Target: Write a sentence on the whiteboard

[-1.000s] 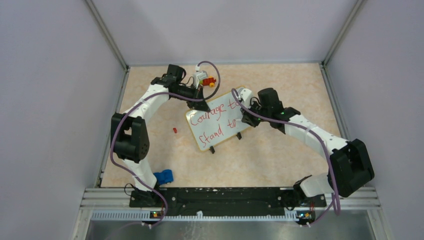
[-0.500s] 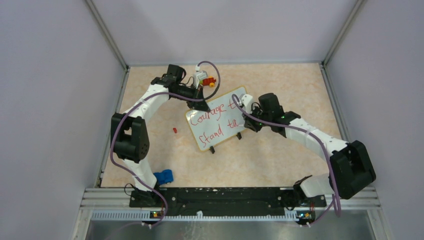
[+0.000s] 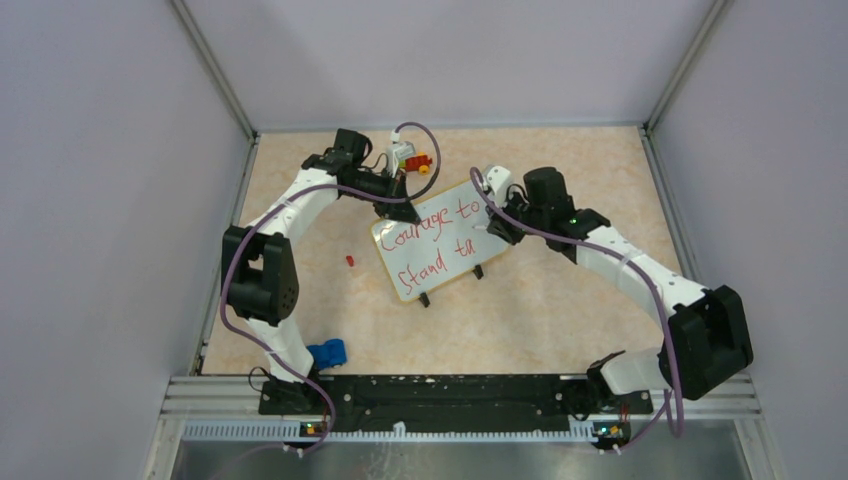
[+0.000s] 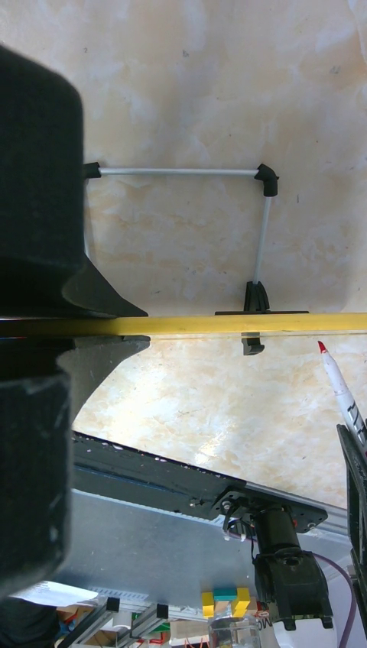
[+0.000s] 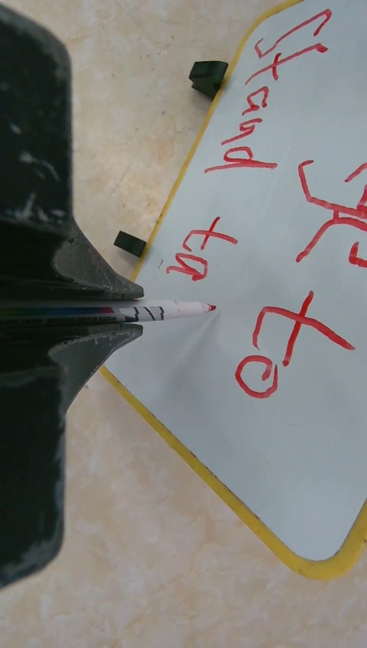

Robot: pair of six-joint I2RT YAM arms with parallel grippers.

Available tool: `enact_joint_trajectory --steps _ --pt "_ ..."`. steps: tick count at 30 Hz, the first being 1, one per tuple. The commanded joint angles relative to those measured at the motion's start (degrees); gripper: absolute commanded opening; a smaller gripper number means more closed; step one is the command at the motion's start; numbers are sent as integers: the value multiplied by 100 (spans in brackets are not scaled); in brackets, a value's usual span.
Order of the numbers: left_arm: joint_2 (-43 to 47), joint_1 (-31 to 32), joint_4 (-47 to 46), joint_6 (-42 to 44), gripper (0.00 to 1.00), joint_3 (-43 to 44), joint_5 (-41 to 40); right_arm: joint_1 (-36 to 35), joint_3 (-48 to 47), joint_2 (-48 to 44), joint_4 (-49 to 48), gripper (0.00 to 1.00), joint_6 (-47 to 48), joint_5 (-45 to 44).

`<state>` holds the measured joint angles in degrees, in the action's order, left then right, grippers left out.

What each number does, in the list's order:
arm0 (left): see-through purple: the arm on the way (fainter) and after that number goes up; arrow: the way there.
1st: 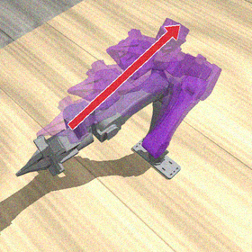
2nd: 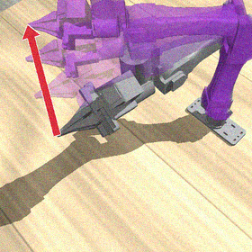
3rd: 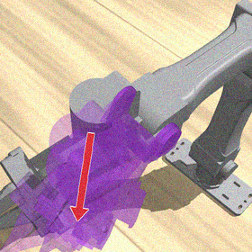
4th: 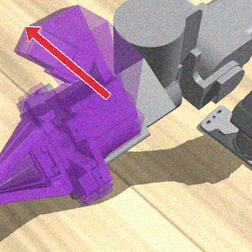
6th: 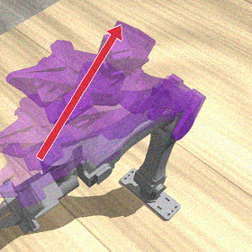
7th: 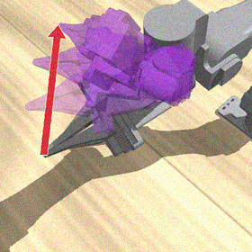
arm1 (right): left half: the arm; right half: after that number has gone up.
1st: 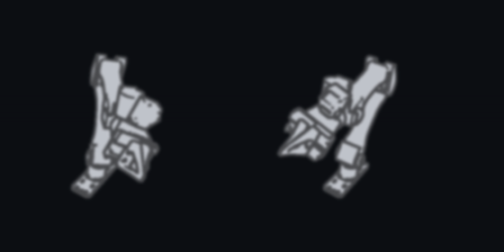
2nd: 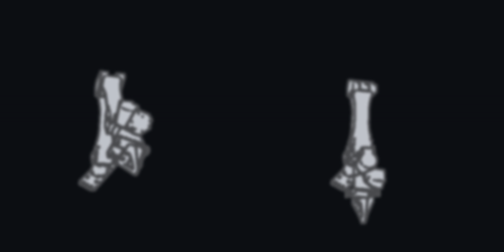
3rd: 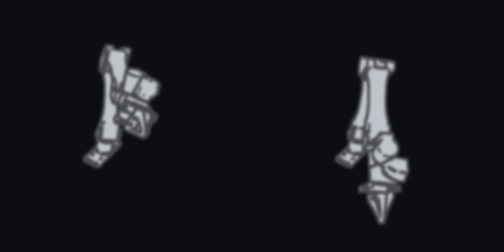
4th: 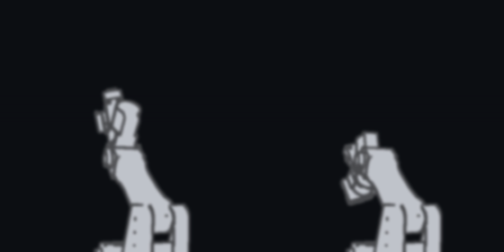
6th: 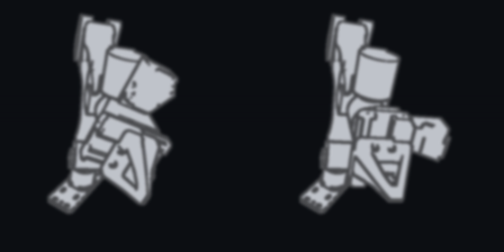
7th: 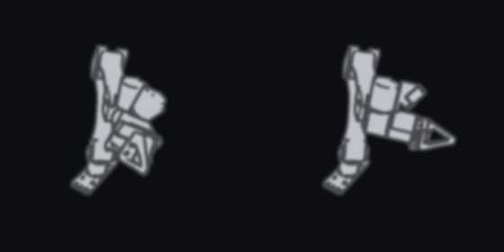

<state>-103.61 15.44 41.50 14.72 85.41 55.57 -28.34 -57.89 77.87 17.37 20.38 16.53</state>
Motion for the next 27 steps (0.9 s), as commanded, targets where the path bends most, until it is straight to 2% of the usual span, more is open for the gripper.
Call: enact_joint_trajectory --steps 1,19,27 --pt "-115 148 553 372 0 -106 -380 39 -240 60 -238 0 -25 -26" --pt "-159 150 564 380 0 -86 -394 39 733 -157 -271 0 29 36" --pt "-131 151 551 366 0 -79 -389 67 250 -272 -23 0 147 -189"
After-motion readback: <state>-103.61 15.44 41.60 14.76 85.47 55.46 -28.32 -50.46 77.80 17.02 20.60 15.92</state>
